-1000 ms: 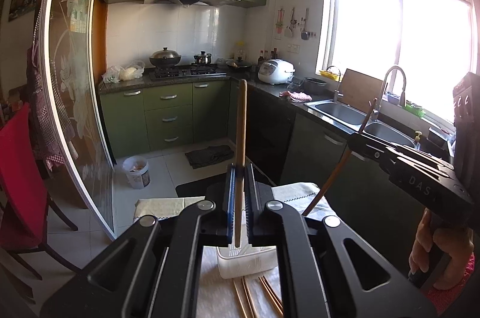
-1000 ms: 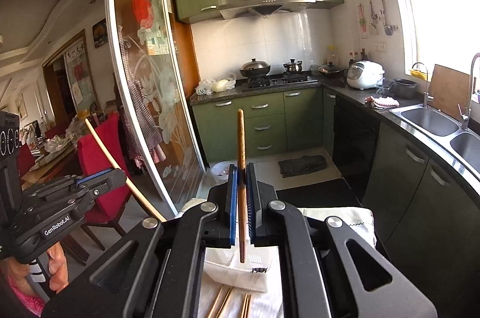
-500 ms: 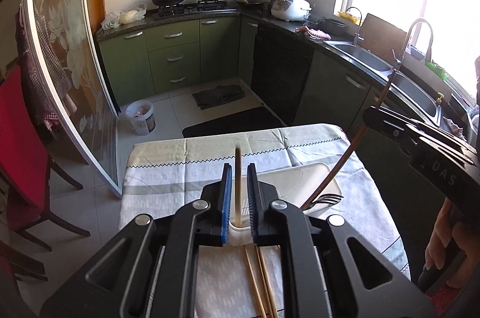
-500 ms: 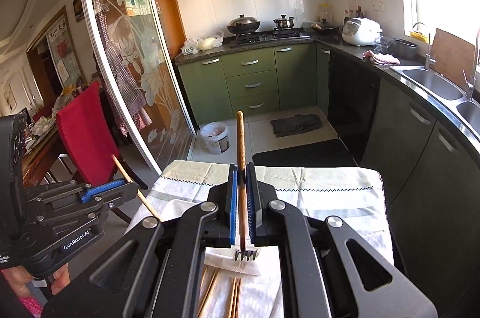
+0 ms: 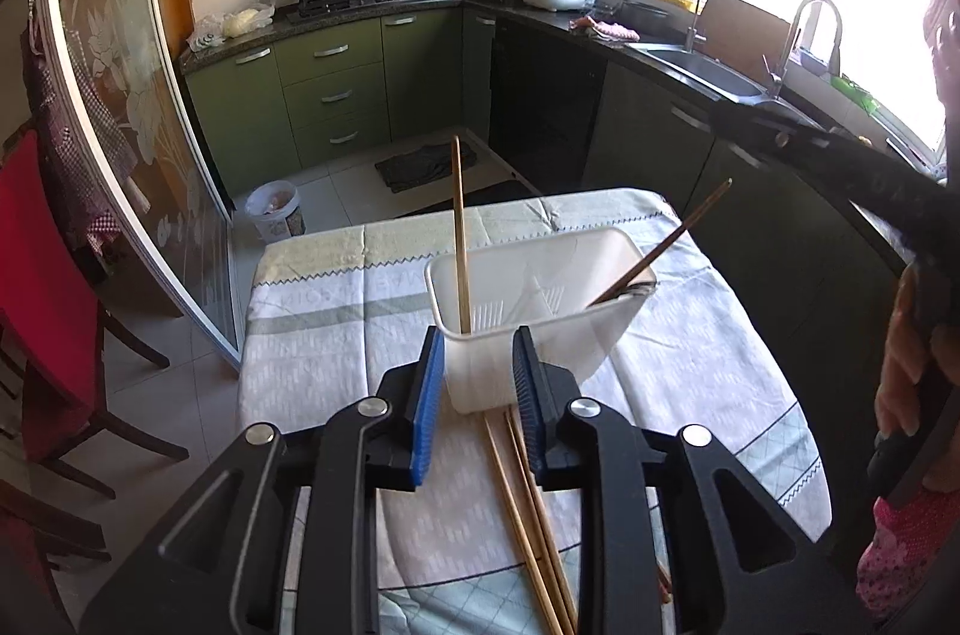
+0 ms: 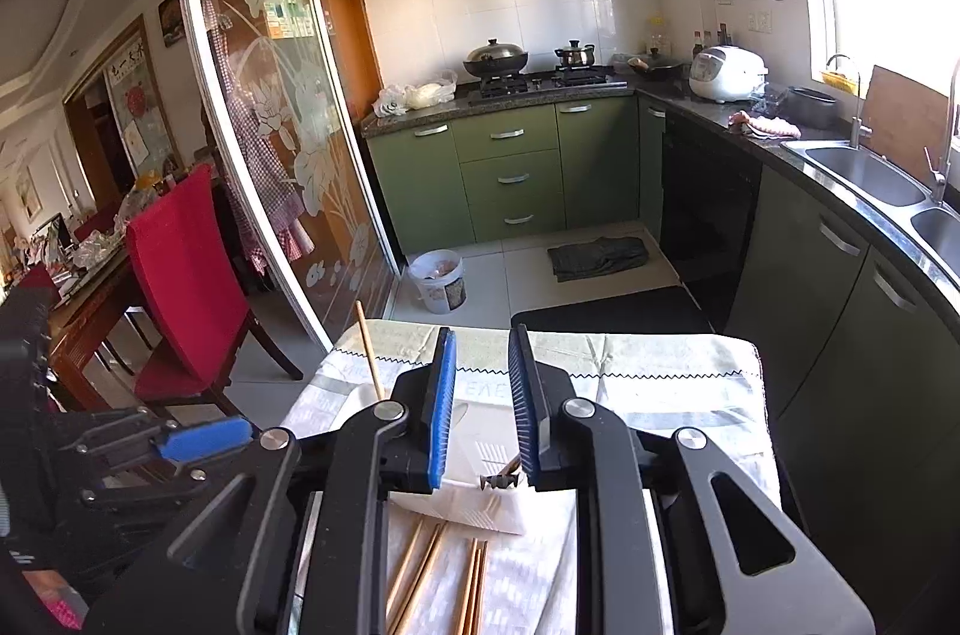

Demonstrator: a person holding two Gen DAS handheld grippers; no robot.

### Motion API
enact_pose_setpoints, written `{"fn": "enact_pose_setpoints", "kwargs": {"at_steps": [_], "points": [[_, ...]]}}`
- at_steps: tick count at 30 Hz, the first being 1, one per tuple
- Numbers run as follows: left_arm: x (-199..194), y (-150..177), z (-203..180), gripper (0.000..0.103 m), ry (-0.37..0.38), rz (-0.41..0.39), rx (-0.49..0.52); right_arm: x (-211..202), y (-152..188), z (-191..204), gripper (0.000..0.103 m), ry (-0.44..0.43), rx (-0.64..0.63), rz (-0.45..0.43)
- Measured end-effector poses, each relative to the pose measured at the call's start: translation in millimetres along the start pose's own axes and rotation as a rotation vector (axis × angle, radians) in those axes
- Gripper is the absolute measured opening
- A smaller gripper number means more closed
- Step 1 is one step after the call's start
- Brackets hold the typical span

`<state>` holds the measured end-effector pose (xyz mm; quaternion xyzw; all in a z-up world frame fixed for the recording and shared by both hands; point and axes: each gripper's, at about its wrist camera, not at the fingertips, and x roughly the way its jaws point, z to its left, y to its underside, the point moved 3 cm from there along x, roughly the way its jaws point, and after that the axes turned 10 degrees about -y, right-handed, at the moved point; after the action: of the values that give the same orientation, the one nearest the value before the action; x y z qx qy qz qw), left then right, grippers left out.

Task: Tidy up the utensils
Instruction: 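Move both tools back down to the remaining chopsticks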

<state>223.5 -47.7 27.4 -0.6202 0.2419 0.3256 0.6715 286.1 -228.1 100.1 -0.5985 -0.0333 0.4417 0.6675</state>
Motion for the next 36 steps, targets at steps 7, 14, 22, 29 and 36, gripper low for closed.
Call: {"fn": "enact_pose_setpoints", "kwargs": {"at_steps": [7, 14, 22, 29, 36], "points": [[62, 78, -18, 0.023, 0.022, 0.266, 0.027, -37, 68, 7, 0.026, -0.016, -0.027, 0.071], [120, 109, -19, 0.022, 0.015, 0.414, -0.042, -25, 157, -8, 0.026, -0.007, 0.024, 0.204], [142, 102, -32, 0.017, -0.029, 0.439, -0.043, -13, 210, -36, 0.026, -0.02, 0.113, 0.275], [153, 102, -45, 0.017, -0.061, 0.461, -0.026, -17, 216, -45, 0.026, -0.026, 0.126, 0.268], [163, 99, -53, 0.016, -0.105, 0.481, -0.014, -20, 212, -48, 0.026, -0.033, 0.14, 0.264]]}}
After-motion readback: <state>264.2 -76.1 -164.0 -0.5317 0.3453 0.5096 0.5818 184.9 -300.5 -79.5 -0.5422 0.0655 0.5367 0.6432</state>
